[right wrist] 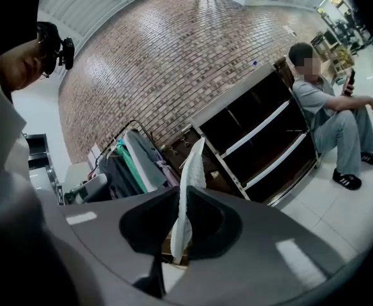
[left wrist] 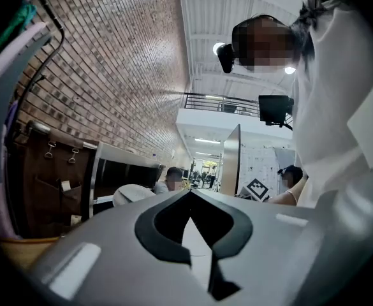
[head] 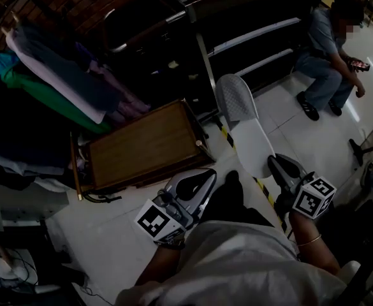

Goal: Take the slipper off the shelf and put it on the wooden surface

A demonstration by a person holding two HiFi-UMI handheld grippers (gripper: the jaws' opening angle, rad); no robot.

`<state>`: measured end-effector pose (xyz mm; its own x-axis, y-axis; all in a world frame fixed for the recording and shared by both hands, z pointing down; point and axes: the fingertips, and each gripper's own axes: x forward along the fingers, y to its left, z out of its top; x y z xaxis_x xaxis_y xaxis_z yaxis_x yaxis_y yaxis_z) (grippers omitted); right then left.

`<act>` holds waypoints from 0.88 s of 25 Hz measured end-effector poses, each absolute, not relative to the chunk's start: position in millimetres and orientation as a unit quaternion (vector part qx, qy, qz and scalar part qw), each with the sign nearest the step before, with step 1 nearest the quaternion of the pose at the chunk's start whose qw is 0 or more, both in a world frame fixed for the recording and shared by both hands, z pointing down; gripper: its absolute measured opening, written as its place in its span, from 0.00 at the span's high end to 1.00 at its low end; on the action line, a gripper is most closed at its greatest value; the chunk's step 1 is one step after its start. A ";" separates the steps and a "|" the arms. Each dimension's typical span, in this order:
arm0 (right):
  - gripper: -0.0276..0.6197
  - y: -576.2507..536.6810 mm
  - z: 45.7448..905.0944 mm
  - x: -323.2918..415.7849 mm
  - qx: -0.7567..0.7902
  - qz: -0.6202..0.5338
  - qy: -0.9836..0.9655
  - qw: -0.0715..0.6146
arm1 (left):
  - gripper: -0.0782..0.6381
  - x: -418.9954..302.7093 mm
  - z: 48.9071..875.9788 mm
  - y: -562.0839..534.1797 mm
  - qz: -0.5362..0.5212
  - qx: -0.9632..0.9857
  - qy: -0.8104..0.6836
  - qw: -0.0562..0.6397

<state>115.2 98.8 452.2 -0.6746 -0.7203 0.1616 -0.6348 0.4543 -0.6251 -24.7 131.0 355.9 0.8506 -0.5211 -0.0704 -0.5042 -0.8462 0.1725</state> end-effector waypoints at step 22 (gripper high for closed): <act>0.91 129.0 502.1 -116.6 -0.318 -0.398 0.859 0.041 | 0.90 -242.9 352.4 198.7 -0.063 0.931 -0.356 0.044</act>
